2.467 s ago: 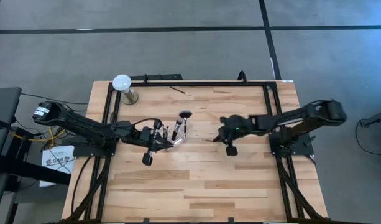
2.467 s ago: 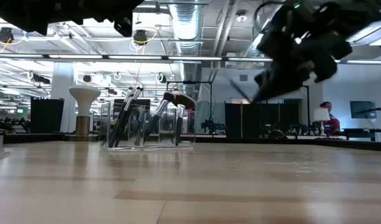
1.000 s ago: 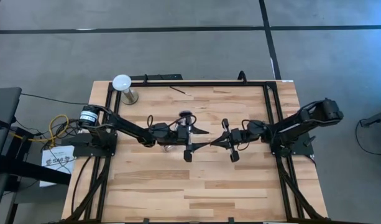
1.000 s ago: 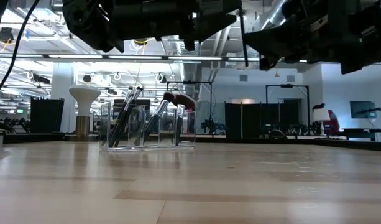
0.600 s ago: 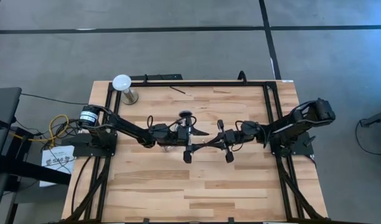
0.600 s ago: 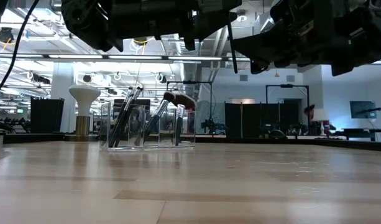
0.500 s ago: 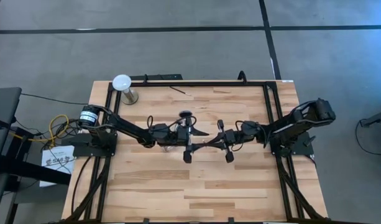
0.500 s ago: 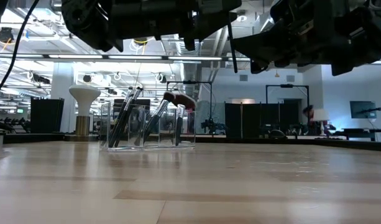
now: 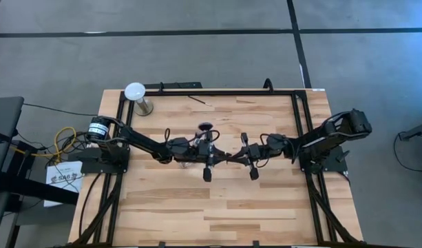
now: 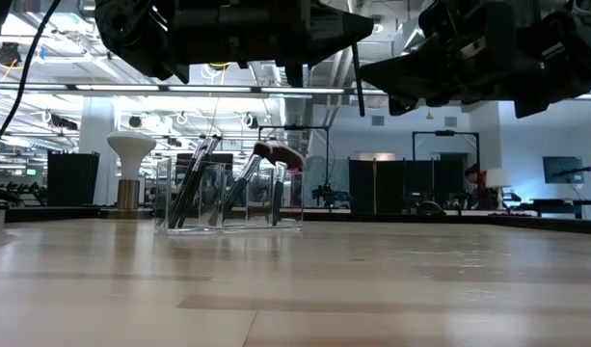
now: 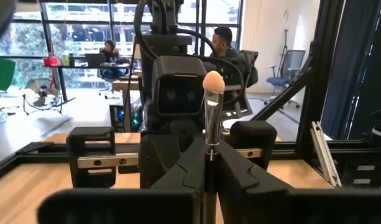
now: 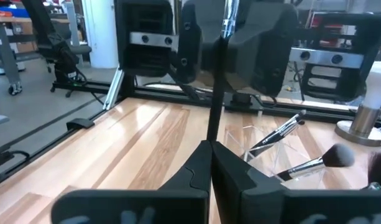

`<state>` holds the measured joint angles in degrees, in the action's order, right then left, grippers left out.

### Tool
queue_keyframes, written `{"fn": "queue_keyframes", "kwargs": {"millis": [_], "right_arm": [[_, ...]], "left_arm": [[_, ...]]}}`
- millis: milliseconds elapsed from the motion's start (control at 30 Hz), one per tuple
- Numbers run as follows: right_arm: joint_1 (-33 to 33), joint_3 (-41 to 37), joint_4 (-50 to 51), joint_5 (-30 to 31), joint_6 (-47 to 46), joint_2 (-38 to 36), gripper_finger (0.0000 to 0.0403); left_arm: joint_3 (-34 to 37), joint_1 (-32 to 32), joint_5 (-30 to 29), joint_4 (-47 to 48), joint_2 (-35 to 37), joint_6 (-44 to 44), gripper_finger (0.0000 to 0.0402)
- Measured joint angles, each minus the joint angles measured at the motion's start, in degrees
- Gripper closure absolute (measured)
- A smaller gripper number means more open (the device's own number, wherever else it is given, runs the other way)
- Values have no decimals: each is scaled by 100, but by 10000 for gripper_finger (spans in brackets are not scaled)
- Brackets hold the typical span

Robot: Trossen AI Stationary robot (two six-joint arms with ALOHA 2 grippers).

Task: Put items in baskets/containers
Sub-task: Put the white eyeshadow brush into the left section of the transparent organizer

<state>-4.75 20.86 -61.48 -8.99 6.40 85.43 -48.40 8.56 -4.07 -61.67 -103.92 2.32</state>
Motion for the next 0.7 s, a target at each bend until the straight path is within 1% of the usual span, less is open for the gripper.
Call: {"fn": "queue_keyframes", "kwargs": {"millis": [100,167,333,433,500,633,700], "right_arm": [[0,0,130,-7,8,-2,401],[0,0,208,-7,8,-1,395],[1,-2,465,-2,6,-2,361],[0,-4,514,141,6,-2,340],[7,-4,538,197,6,-2,331],[13,-4,557,299,-41,-2,326],[13,-4,574,306,-39,-2,327]], "left_arm": [[2,-4,-3,116,107,-112,382],[2,-7,-15,453,294,-125,386],[4,7,-106,1899,1014,-328,382],[142,7,-164,2811,1584,-585,380],[435,7,-176,3099,1977,-713,381],[1363,-50,-206,3129,2924,-1105,384],[1848,-104,-412,3129,3432,-1412,382]]}}
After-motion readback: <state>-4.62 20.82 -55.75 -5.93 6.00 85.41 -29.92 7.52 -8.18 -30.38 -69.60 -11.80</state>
